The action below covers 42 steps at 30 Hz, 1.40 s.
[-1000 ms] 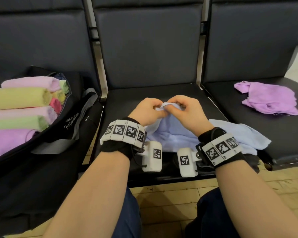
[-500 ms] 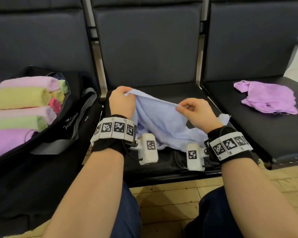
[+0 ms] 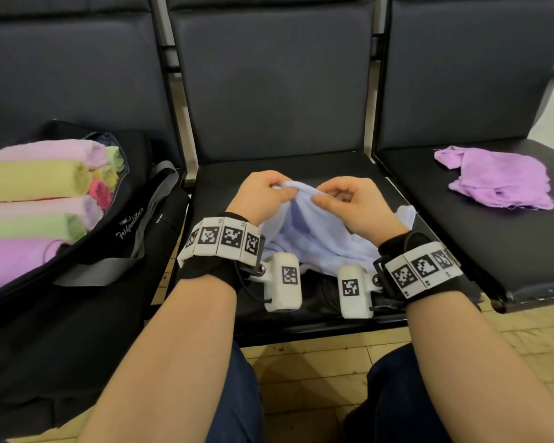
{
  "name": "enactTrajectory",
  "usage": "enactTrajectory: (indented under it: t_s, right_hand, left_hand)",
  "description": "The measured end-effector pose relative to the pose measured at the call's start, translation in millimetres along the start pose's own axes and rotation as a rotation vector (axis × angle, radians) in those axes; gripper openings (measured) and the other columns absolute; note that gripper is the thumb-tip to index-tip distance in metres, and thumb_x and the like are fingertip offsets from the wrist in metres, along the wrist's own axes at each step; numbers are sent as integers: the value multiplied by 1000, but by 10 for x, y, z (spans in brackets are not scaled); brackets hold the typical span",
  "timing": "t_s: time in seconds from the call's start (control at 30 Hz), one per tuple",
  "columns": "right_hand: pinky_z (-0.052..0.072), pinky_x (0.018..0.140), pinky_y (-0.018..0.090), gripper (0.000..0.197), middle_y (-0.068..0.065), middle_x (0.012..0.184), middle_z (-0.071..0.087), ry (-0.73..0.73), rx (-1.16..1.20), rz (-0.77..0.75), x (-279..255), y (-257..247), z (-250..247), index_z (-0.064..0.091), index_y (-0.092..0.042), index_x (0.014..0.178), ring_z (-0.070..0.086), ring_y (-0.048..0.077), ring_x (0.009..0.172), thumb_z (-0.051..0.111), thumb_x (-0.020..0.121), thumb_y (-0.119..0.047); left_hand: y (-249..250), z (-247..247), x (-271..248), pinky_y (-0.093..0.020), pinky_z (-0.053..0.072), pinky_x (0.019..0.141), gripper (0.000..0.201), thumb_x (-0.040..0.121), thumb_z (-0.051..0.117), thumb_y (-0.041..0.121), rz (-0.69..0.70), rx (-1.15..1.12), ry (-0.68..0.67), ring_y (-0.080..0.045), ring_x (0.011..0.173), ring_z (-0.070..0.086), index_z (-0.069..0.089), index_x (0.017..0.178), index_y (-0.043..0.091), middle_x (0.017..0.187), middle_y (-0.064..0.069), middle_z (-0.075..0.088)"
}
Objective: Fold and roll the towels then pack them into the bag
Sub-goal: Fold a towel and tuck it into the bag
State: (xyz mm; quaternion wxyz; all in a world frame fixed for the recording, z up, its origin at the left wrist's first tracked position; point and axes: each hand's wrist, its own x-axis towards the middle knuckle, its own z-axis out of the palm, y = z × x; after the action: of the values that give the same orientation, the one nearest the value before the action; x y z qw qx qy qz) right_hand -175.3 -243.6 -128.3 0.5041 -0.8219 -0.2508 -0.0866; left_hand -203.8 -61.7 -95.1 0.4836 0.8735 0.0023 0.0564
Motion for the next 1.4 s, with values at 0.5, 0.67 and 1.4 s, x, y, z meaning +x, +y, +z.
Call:
enactTrajectory:
  t_s: [0.5,0.67,1.4]
  right_hand:
    - [50,49,24,26,-3,77,63,88,235,195,-70,-82,-131,66,-19,103,59,10,53,47,94,-3]
    - [57,85,38,24,11,106,67,136,622,189,-36,-158,-120,66,-8,107,68,26,100,49,93,1]
    - [50,74,16,10,-6,82,69,120,308,-3,-70,-260,-85,69,-14,88,65,1,78,64,89,-6]
  left_hand:
    - [-55,-199,45,-26,44,96,28,93,55,10,-45,-272,321,-12,100,56,62,120,9,112,-4,62]
    - [-31,-184,21,-10,46,75,30,91,61,13,46,-301,385,-1,82,58,57,120,9,98,0,62]
    - [54,88,-74,-39,56,88,15,86,68,8,-19,-489,83,-19,94,70,72,99,13,95,-7,74]
